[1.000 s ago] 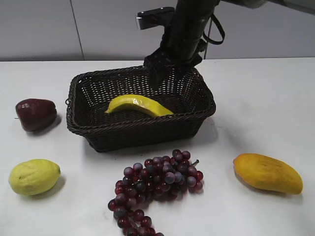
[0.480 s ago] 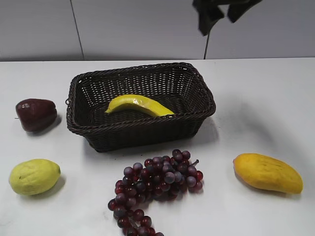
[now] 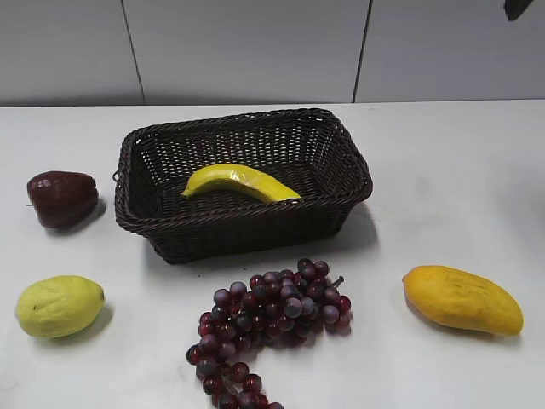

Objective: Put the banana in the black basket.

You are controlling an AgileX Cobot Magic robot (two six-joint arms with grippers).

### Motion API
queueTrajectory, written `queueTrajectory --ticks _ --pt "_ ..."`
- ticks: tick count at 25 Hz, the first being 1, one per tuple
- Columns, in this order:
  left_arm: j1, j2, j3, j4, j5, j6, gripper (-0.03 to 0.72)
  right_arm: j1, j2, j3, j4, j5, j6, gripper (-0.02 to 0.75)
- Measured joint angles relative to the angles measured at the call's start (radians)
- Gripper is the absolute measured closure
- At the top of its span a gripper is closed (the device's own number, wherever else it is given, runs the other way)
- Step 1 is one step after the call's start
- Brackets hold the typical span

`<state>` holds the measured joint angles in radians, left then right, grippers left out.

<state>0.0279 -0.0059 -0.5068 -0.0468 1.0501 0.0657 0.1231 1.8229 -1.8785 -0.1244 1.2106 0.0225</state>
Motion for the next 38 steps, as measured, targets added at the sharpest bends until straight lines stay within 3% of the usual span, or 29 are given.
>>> queueTrajectory --ticks 10,20,29,38 --pt "0.0 0.0 0.0 0.0 0.0 0.0 0.453 -0.001 -0.288 0.44 0.078 0.0 0.048 0.148" --pt "0.0 0.0 0.0 0.0 0.0 0.001 0.453 -0.001 -0.782 0.853 0.124 0.001 0.062 0.148" --pt "0.0 0.0 0.0 0.0 0.0 0.0 0.453 -0.001 -1.313 1.048 0.118 -0.039 0.072 0.148" --pt "0.0 0.0 0.0 0.0 0.0 0.0 0.453 -0.001 -1.65 1.205 0.062 -0.037 0.056 0.148"
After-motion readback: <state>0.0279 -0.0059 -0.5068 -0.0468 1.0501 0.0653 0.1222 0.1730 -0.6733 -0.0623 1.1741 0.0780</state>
